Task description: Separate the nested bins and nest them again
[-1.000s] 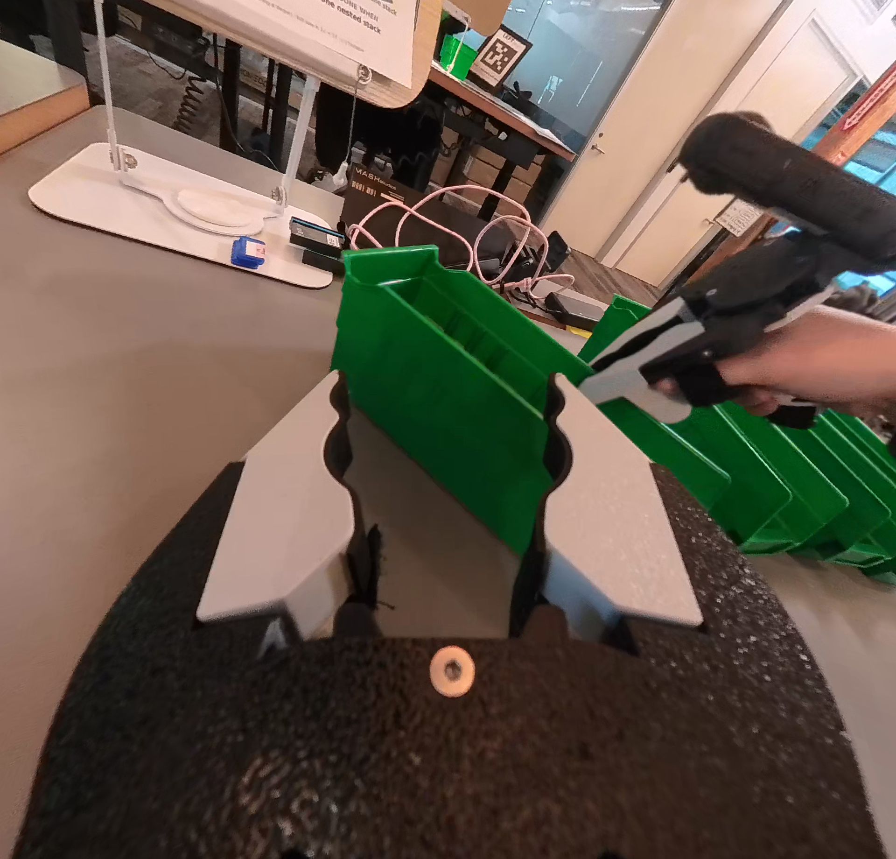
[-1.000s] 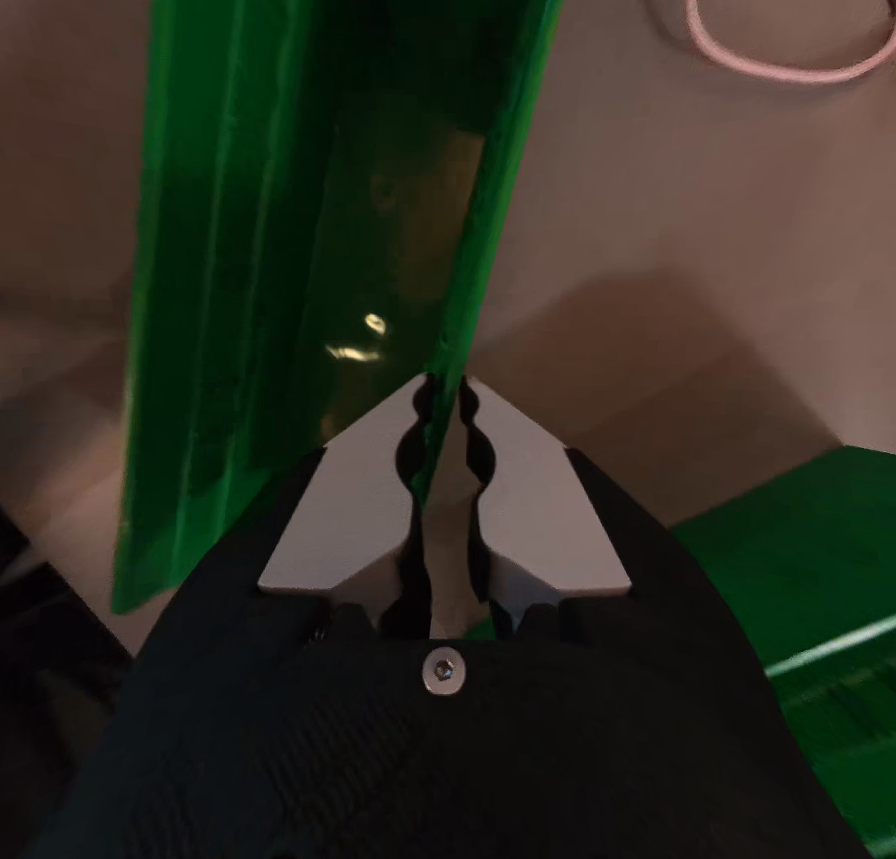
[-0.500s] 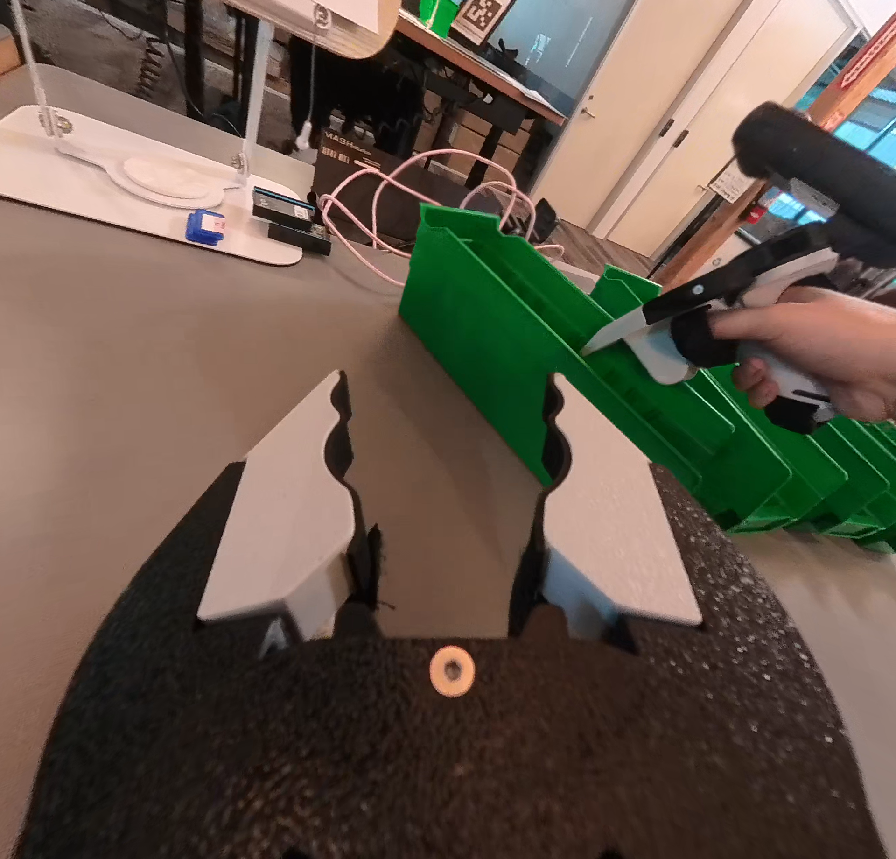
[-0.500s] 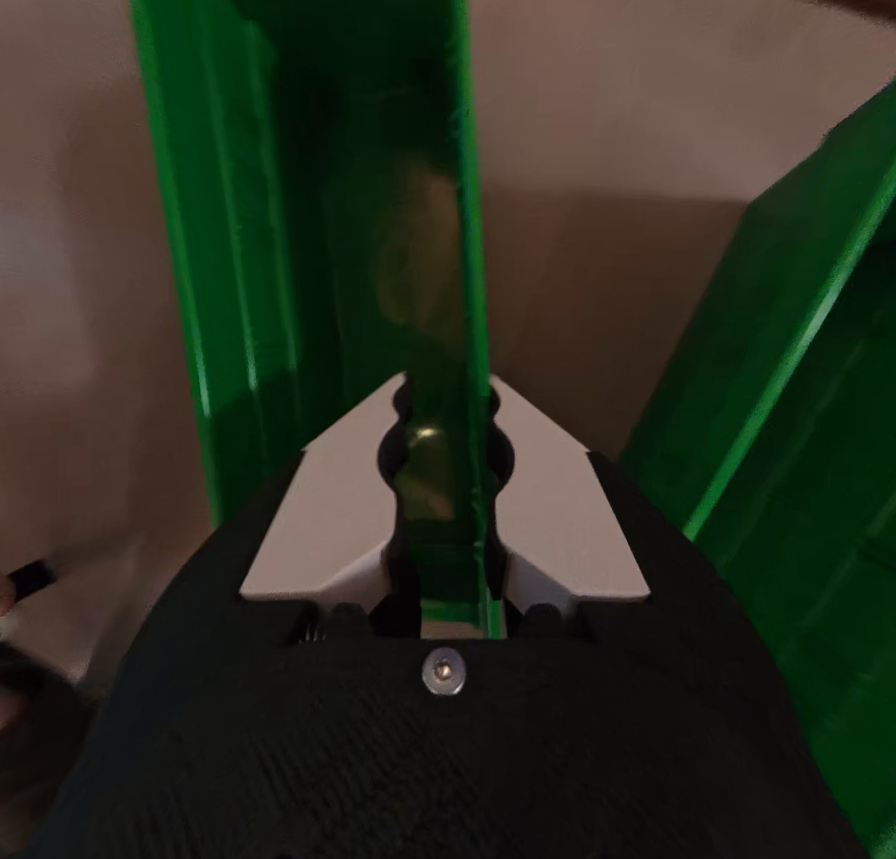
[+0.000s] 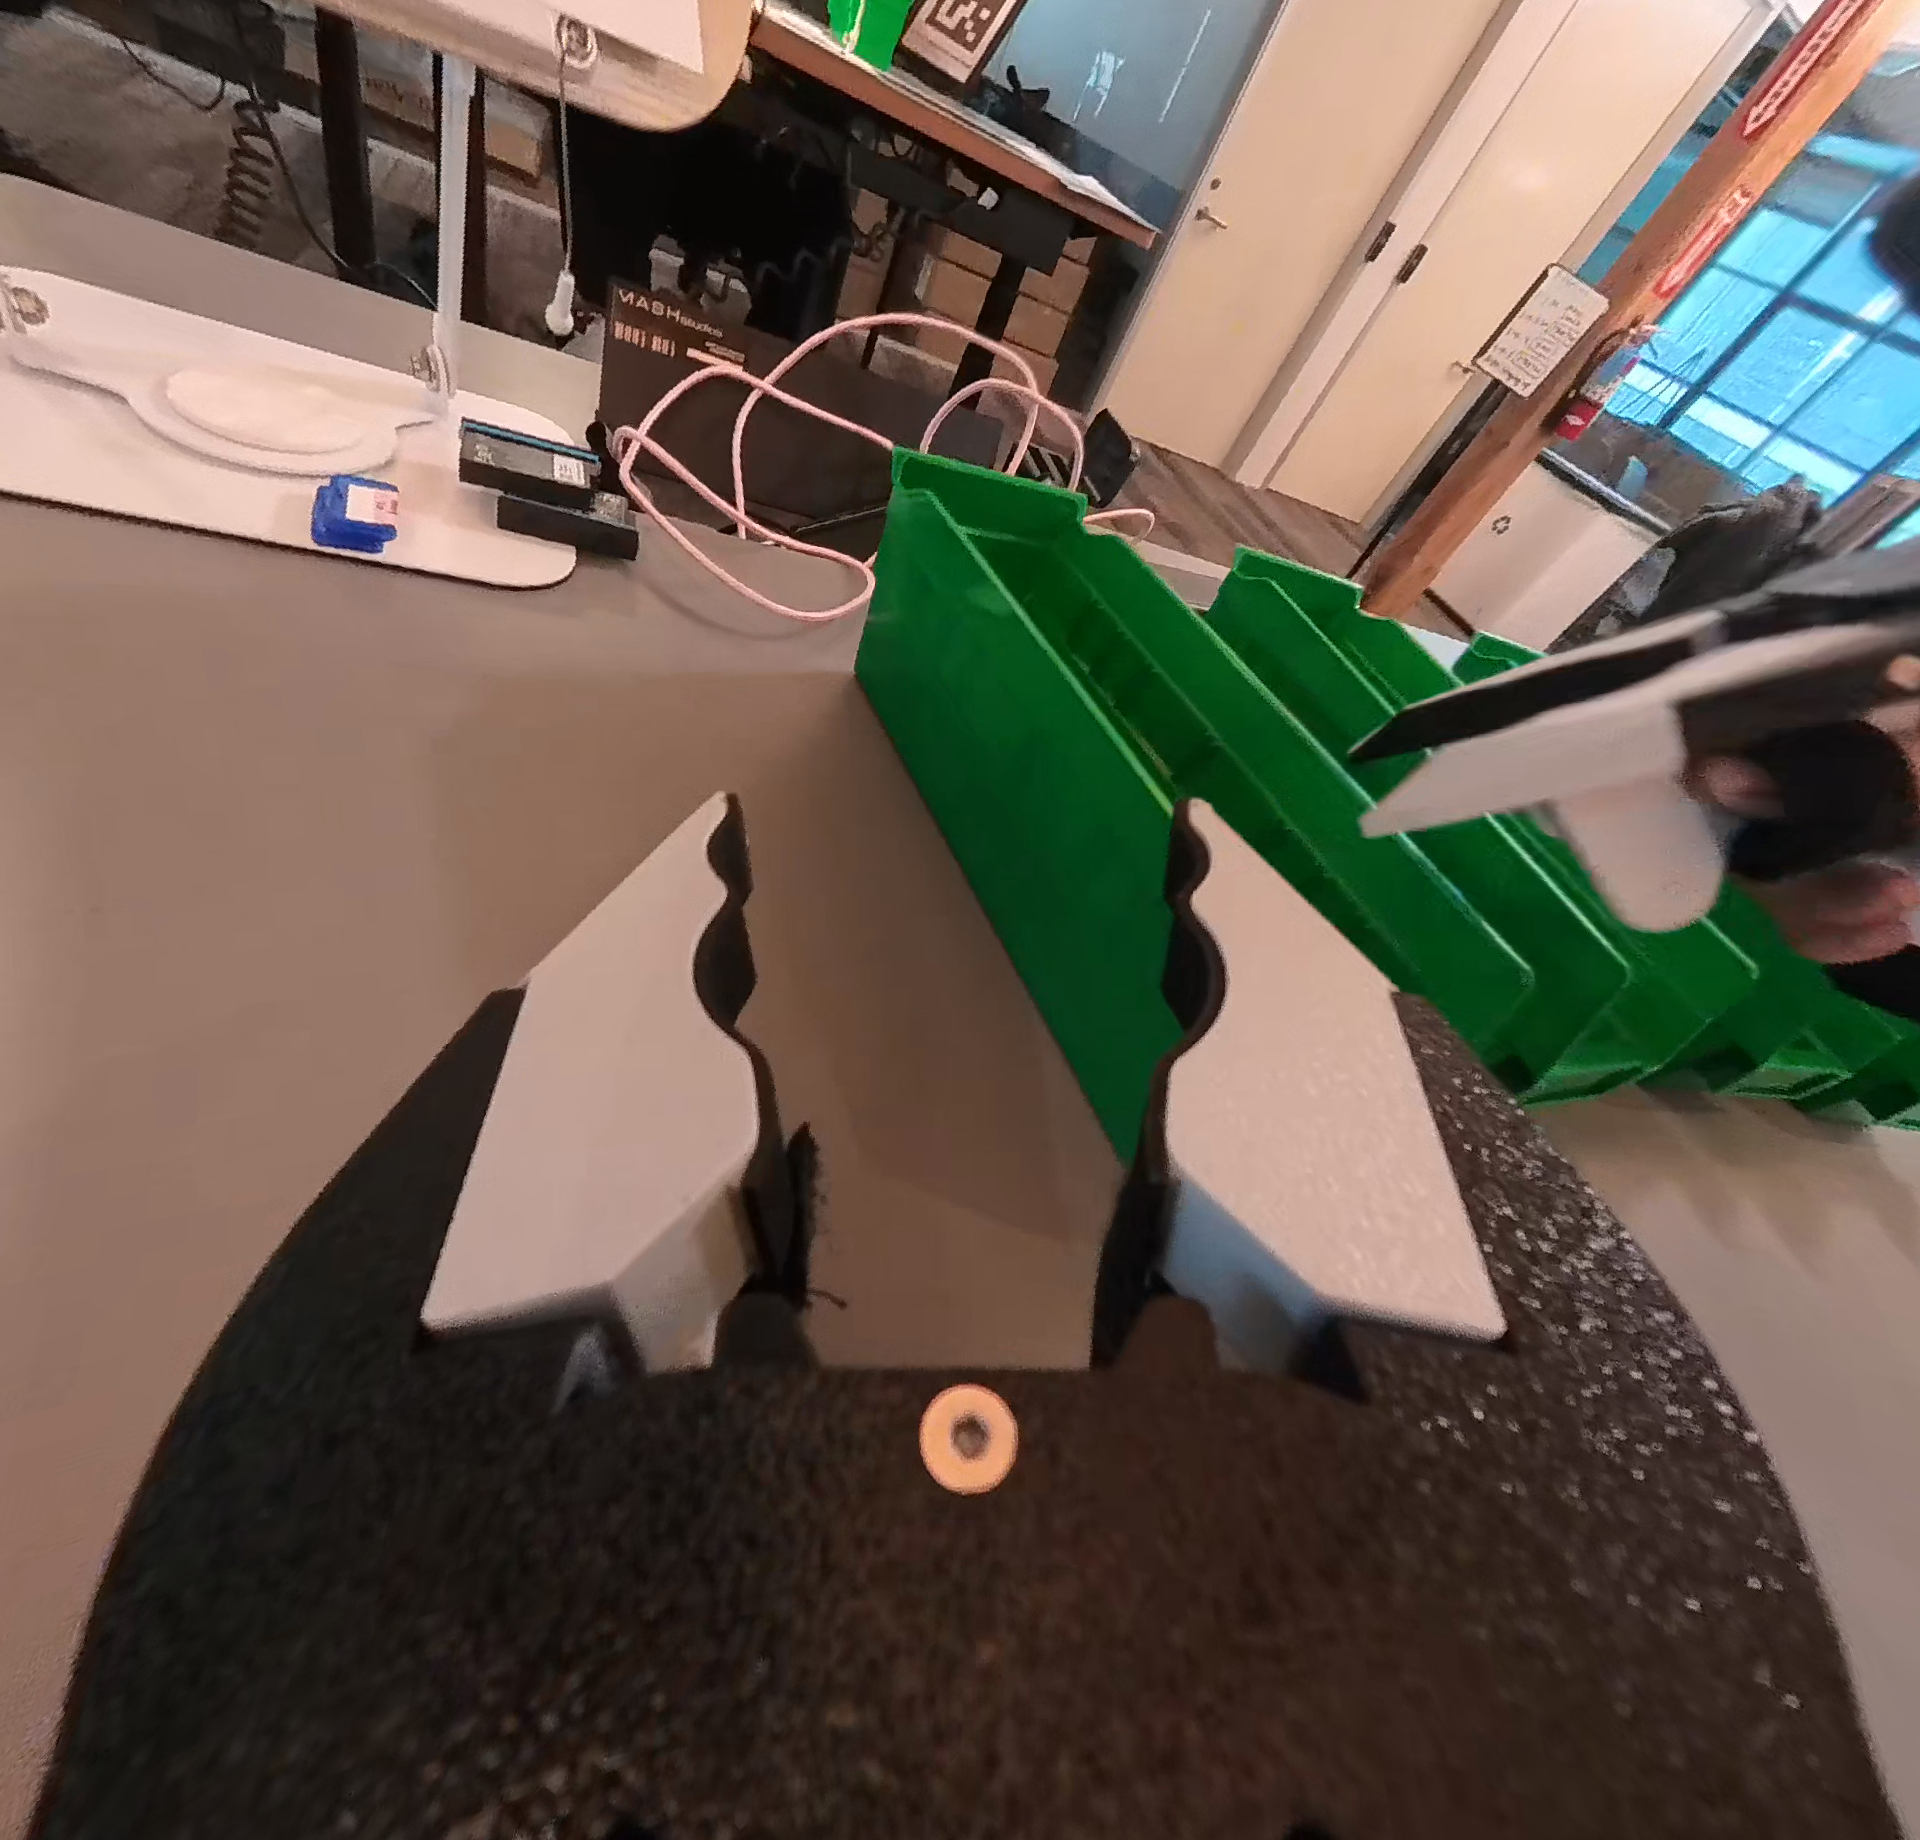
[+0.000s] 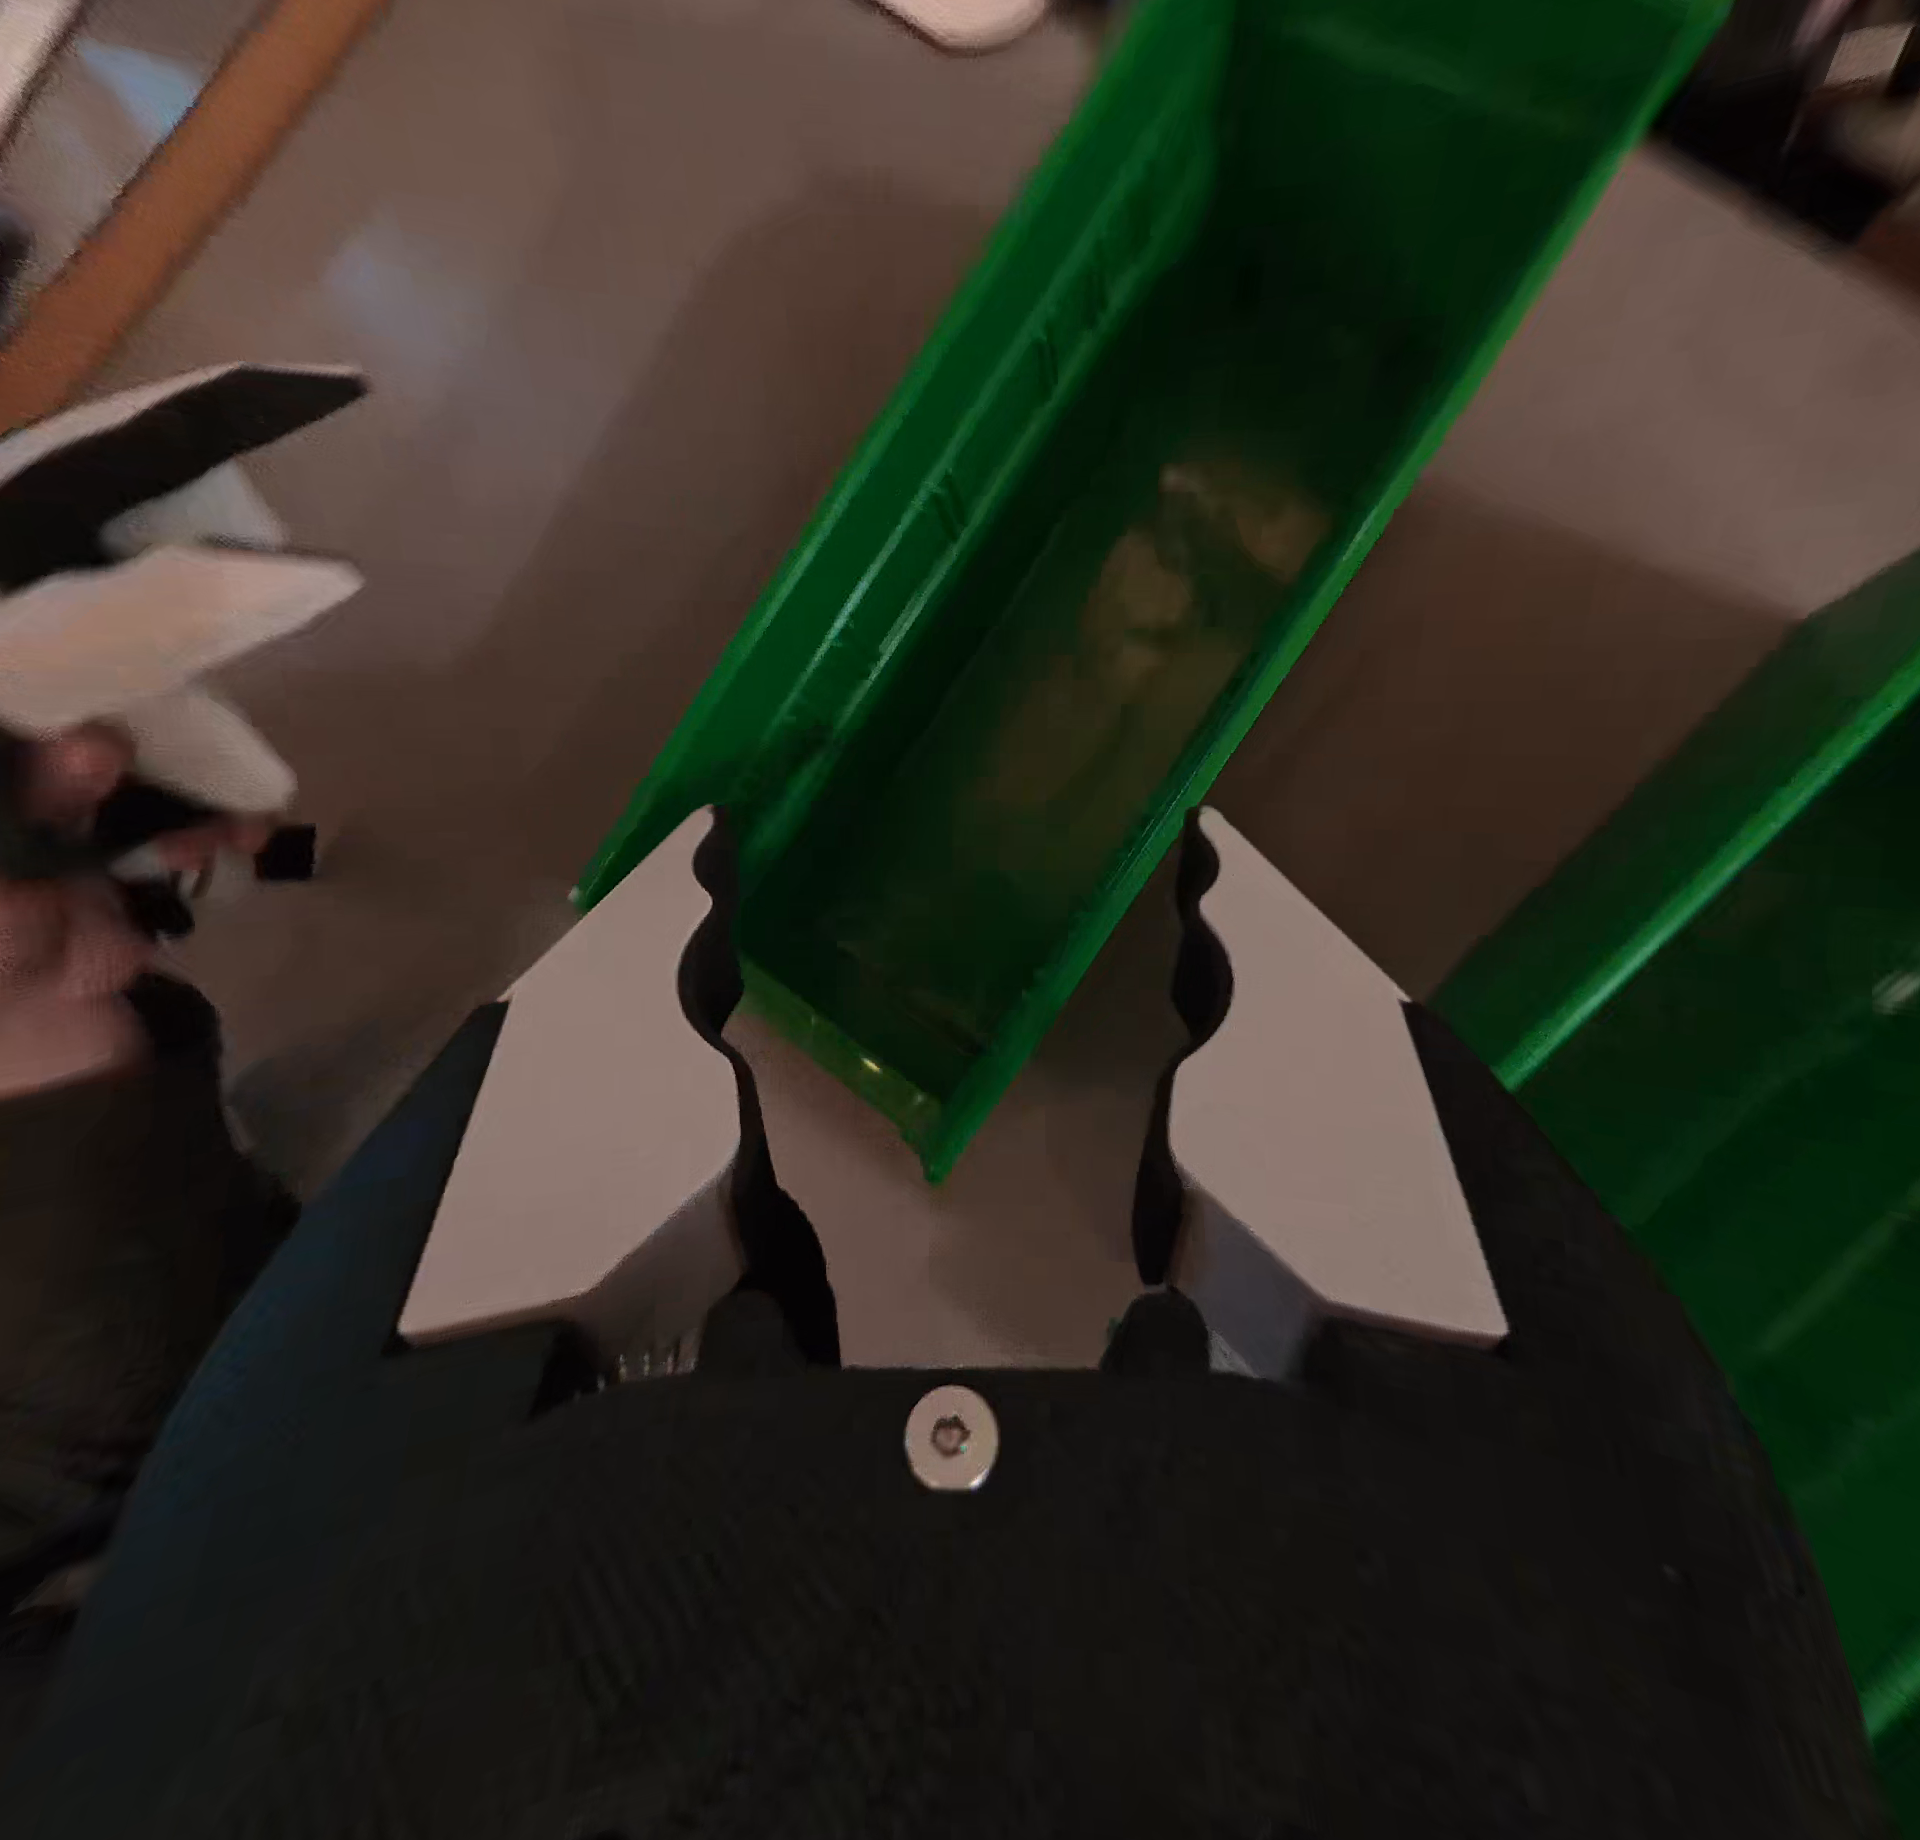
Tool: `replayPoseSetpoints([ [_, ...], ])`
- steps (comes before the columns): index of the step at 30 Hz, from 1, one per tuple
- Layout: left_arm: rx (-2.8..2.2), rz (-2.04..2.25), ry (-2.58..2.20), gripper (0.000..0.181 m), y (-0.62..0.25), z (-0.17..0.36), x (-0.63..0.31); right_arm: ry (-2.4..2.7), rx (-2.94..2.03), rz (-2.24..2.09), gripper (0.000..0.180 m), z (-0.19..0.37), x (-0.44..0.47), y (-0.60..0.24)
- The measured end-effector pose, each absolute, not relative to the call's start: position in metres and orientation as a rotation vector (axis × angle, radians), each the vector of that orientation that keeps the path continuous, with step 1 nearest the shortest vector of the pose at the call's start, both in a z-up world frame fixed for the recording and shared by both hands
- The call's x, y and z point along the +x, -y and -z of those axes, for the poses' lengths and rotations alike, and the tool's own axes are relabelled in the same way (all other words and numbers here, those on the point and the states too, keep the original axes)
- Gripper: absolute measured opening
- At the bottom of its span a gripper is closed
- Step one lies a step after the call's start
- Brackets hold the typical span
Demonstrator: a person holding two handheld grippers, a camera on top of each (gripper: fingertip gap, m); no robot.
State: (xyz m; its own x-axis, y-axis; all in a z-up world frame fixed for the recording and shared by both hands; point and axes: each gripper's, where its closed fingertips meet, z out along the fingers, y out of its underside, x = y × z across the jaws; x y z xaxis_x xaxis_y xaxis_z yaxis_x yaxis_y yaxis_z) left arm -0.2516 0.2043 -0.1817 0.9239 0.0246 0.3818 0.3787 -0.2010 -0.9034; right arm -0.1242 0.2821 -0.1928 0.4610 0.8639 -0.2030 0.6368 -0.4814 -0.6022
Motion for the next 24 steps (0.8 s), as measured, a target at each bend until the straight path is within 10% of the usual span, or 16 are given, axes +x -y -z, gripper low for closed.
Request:
replayPoseSetpoints([
  [24,-1.757,0.138,0.018,0.081,-0.230,0.158,-0.172,0.586,-1.384,-0.571,0.056,0.163,0.100,-0.288],
])
